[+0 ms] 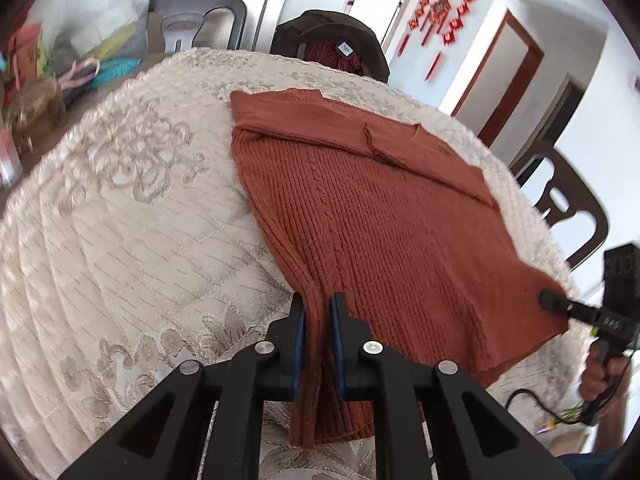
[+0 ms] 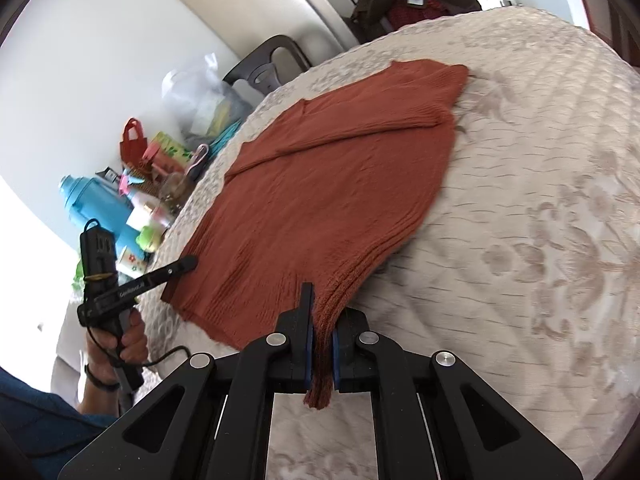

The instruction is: Fold small clothes

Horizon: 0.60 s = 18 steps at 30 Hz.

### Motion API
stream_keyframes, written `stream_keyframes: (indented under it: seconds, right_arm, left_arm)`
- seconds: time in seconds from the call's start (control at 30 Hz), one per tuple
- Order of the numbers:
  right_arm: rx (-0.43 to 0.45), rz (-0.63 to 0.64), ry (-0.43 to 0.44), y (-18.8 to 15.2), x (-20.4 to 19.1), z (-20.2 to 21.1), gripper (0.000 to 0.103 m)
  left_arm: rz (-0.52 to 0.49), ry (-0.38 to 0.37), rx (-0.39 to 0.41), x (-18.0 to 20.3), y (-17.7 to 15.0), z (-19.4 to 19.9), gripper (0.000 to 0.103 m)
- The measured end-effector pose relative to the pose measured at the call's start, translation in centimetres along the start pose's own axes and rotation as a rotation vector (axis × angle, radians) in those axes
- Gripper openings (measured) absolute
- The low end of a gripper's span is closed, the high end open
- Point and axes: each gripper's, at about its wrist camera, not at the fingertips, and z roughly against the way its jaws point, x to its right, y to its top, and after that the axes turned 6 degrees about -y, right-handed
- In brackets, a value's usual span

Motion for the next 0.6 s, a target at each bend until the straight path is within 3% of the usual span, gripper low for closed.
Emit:
stream_keyframes:
  seconds: [0.23, 0.6]
  right_arm:
    - [-0.004, 0.003, 0.003, -0.1, 0.2, 0.2, 0.006]
    - [0.086, 0.001, 0.066, 1.1, -0.1, 3.5, 0.006]
  left_arm:
    - [-0.056, 0.026, 0.009, 1.5, 0.2, 0.8, 0.014]
    - [-0.030, -0.072, 0.093, 1.5, 1.7, 3.6, 0.008]
